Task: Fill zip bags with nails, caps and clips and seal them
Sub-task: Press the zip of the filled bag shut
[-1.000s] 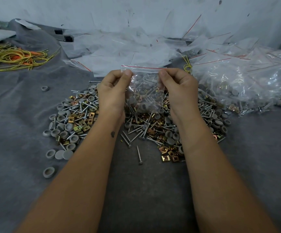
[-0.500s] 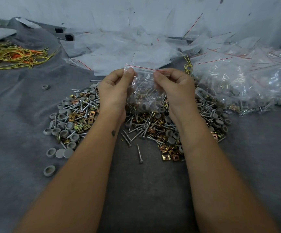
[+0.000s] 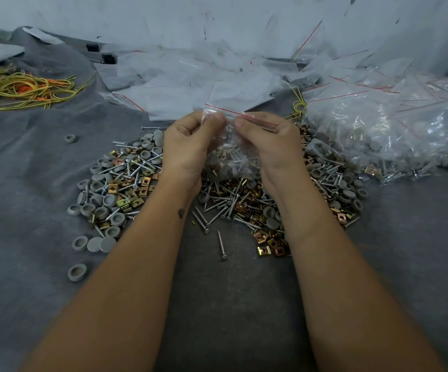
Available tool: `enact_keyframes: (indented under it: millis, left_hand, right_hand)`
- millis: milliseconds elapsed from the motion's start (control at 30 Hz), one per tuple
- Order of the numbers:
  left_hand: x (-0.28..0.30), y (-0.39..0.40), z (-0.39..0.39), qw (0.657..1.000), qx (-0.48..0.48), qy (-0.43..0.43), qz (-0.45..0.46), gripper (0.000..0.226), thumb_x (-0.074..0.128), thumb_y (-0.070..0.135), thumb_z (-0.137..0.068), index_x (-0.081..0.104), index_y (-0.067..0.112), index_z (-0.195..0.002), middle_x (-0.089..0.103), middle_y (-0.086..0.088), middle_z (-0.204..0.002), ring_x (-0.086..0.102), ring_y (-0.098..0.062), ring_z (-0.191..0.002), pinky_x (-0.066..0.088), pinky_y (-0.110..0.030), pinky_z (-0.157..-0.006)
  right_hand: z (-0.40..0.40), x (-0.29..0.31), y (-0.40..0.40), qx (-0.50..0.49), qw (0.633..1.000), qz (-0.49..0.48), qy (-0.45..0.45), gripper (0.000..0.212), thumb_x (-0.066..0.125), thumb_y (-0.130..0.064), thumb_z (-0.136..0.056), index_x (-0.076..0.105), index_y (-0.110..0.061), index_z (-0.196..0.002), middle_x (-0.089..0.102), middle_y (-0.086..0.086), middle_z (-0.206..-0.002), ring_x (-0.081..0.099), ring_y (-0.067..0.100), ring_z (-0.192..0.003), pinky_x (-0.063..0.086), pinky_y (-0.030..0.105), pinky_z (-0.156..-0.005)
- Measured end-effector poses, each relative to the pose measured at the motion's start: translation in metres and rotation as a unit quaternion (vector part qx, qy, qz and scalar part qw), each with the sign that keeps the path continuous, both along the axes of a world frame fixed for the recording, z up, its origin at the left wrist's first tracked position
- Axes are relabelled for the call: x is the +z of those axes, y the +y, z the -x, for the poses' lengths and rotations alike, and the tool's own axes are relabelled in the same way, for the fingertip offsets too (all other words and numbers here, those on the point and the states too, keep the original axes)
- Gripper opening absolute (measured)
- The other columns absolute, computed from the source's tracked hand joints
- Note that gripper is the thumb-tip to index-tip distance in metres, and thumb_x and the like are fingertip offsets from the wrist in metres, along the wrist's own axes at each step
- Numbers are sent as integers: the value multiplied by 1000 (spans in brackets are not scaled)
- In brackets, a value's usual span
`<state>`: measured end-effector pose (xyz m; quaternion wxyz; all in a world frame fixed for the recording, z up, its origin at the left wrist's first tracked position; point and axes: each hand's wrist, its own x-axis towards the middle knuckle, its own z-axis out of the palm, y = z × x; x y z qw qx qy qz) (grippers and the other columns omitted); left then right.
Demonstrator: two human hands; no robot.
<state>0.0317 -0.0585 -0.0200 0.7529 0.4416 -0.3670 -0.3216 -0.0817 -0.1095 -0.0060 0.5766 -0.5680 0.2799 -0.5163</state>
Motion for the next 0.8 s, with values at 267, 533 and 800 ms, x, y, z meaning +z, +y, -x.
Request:
enact_keyframes:
  millis: [267, 533, 800]
  left_hand:
    - [-1, 1, 2, 1000, -20, -10, 4, 6, 64, 6, -90, 68, 7, -87, 70, 2, -69, 61, -9, -61, 51, -23, -58]
    - [1, 3, 4, 998, -54, -39, 4, 7, 61, 2, -91, 67, 4, -88, 71, 5, -66, 65, -3, -60, 49, -15, -56]
    - [-1, 4, 1, 998, -45, -50, 10, 10, 60, 6, -94, 63, 9, -84, 71, 7, -66, 66, -2, -61, 50, -15, -57]
  right_hand:
    - [-1, 1, 2, -1, 1000, 4, 2, 9, 73, 2, -80, 71, -6, -80, 69, -2, -65, 63, 5, -57, 50, 19, -56]
    - [-1, -3, -1, -37, 997, 48, 40, 22, 75, -3, -78, 70, -22, -68, 70, -3, -65, 66, 11, -66, 54, 29, -66]
    - [0, -3, -3, -15, 999, 25, 25, 20, 71, -2, -80, 72, -19, -70, 69, -1, -64, 63, 10, -59, 52, 24, -58]
